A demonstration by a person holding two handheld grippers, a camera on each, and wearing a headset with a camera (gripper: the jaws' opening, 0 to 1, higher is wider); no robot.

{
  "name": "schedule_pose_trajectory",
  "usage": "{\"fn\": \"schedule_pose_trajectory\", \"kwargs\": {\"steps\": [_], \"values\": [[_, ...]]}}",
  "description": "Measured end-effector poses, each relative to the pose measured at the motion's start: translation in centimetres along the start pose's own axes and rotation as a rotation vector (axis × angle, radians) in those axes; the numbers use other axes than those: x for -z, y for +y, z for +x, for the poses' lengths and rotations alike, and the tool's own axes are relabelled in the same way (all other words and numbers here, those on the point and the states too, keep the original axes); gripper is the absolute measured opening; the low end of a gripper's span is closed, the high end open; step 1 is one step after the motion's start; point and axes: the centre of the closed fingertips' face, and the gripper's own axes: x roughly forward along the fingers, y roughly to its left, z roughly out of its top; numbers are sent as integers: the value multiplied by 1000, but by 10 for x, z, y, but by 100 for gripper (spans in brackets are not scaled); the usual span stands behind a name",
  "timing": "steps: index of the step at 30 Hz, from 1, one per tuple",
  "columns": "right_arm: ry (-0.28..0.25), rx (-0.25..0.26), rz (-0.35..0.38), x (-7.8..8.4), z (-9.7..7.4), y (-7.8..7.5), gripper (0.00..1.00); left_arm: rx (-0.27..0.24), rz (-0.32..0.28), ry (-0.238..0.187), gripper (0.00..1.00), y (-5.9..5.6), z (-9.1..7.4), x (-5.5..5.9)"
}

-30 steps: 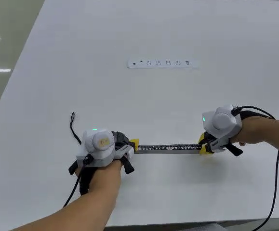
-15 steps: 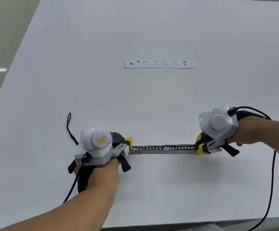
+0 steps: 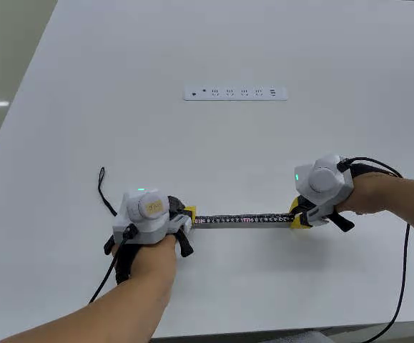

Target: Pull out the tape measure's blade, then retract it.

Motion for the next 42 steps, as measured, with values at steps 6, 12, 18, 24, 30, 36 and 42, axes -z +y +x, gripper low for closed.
{"fn": "schedule_pose_trajectory", "kwargs": {"steps": [6,12,18,24,30,36,42], "values": [[0,0,6,0,0,0,13,6,7,8,68,0,0,1],[1,1,2,0,0,1,13,18,34,1,67,0,0,1],[-10,5,15,-1,0,1,13,26,47,-5,67,-1,0,1],[-19,13,25,-3,1,1,13,29,53,-3,67,0,0,1],[-19,13,20,-3,1,1,13,34,52,-4,67,-1,0,0],[-18,16,20,-4,0,1,13,40,53,-10,67,-1,1,0],[-20,16,25,-6,0,1,14,42,54,-13,66,-1,1,0]]}}
